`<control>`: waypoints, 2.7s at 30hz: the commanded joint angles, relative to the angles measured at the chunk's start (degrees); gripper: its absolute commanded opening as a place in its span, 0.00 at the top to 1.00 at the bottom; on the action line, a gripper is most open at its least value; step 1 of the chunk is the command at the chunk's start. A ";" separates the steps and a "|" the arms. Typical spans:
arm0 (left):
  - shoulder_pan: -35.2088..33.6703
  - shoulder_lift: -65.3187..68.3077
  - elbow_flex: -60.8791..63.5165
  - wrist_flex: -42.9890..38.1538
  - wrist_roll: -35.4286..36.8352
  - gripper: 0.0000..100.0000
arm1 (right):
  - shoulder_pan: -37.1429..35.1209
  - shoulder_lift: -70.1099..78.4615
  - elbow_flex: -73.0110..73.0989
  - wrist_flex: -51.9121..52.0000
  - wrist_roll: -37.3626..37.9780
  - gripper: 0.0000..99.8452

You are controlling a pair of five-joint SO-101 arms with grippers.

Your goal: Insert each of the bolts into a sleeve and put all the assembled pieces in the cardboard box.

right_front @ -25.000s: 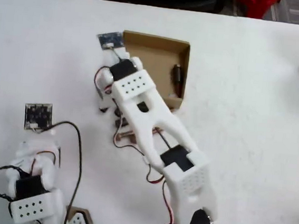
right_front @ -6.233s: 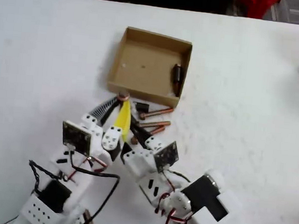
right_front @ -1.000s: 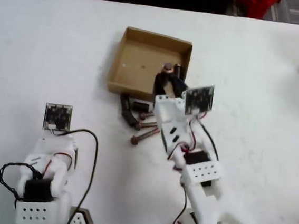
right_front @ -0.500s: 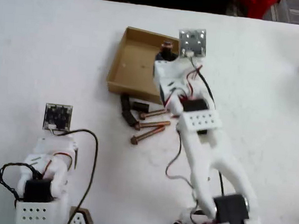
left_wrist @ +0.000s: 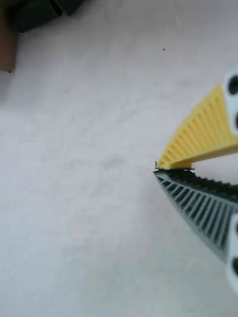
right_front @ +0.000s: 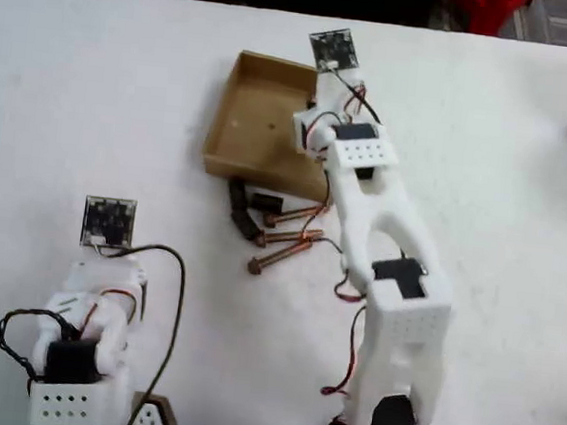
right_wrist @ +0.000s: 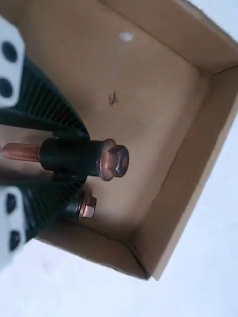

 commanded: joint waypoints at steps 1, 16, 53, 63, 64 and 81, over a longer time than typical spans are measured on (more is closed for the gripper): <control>-0.84 -0.40 0.00 -0.26 -0.53 0.98 | 1.01 2.51 -10.29 5.05 0.62 0.98; -0.84 -0.40 0.00 -0.26 -0.53 0.98 | 2.95 14.64 -32.62 22.37 -2.02 0.88; -0.84 -0.40 0.00 -0.35 -0.53 0.98 | -20.70 -14.46 -14.42 56.40 -2.02 0.98; -0.84 -0.40 0.00 -0.35 -0.53 0.98 | -24.31 -31.08 23.21 28.53 -1.58 0.98; -0.84 -0.40 0.00 -0.35 -0.53 0.98 | -24.22 -31.34 24.97 27.21 -1.58 0.98; -0.84 -0.40 0.00 -0.35 -0.53 0.98 | -22.37 -22.46 24.62 19.56 7.65 0.90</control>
